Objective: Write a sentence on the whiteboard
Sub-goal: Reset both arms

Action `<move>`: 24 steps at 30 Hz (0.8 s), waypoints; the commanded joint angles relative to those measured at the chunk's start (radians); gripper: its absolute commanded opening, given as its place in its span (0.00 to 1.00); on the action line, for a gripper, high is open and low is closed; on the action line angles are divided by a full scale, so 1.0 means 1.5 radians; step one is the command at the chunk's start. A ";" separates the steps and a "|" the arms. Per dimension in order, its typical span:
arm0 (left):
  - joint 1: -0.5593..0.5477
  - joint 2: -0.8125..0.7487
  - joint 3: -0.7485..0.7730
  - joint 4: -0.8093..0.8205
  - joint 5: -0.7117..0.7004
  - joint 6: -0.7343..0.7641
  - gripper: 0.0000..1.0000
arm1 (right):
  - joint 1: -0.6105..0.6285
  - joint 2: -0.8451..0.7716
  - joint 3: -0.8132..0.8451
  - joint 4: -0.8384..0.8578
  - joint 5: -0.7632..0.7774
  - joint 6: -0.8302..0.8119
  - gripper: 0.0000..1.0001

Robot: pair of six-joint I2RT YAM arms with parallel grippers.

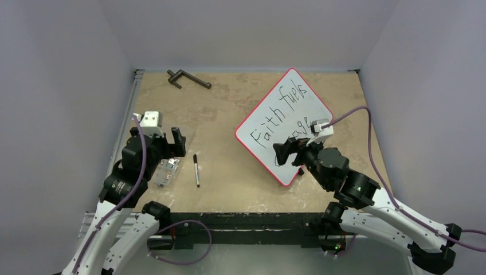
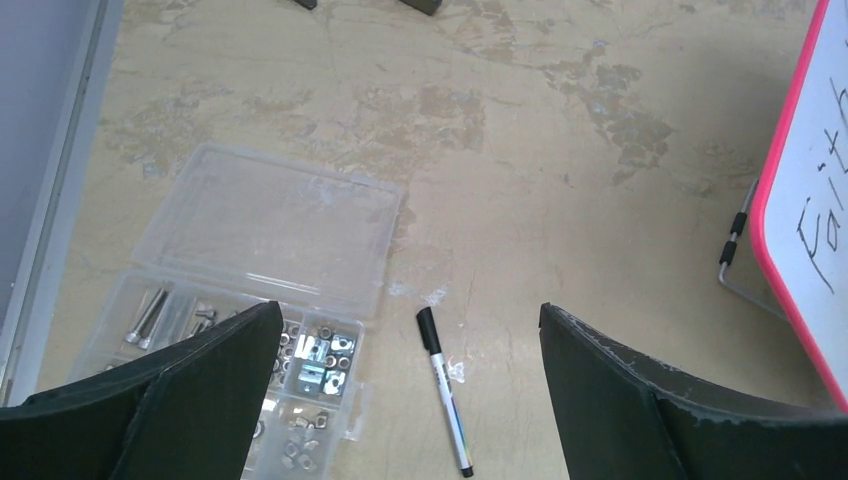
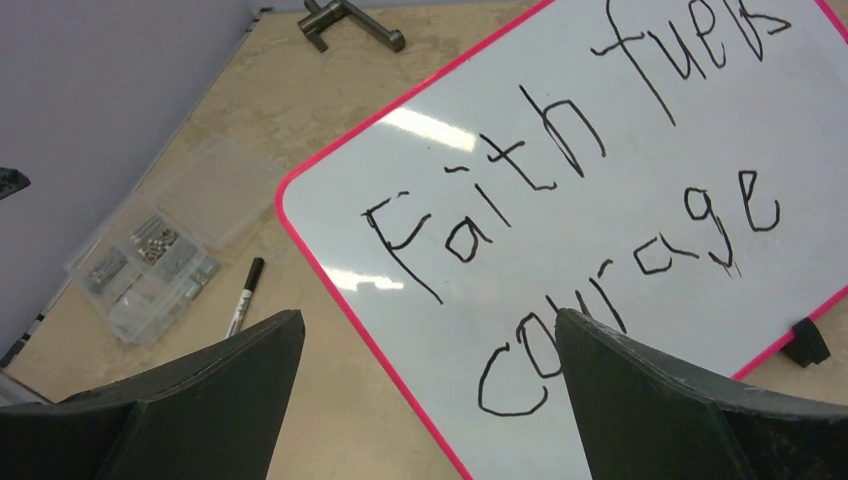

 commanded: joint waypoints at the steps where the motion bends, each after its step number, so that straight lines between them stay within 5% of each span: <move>1: 0.002 -0.024 -0.019 0.070 -0.007 0.045 1.00 | 0.001 -0.034 -0.024 -0.039 0.028 0.047 0.99; 24: 0.002 -0.027 -0.018 0.069 0.018 0.054 1.00 | 0.001 -0.032 -0.041 -0.110 0.049 0.117 0.99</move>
